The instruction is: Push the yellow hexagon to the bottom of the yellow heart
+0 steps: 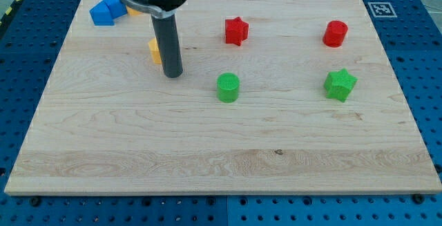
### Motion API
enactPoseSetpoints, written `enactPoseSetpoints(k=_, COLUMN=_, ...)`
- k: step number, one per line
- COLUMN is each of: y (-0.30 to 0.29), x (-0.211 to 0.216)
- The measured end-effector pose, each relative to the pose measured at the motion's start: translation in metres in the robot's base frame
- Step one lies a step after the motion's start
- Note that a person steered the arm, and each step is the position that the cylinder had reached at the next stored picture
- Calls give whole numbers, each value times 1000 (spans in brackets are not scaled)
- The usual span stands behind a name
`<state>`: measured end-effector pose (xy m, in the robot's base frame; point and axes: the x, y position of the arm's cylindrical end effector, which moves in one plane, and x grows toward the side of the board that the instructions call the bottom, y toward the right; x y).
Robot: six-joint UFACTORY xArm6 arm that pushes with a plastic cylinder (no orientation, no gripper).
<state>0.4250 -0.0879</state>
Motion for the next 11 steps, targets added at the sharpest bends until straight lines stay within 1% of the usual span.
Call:
enactPoseSetpoints(k=1, y=-6, x=-22)
enactPoseSetpoints(k=2, y=-25, x=-74)
enactPoseSetpoints(k=3, y=-30, x=-86)
enactPoseSetpoints(k=4, y=-13, x=-58)
enactPoseSetpoints(k=5, y=-26, x=-33)
enactPoseSetpoints(k=6, y=-47, x=-59)
enactPoseSetpoints(k=7, y=-56, x=-105)
enactPoseSetpoints(k=8, y=-69, x=-117)
enactPoseSetpoints(k=9, y=-67, x=-117)
enactPoseSetpoints(k=10, y=-24, x=-115)
enactPoseSetpoints(k=11, y=-24, x=-116)
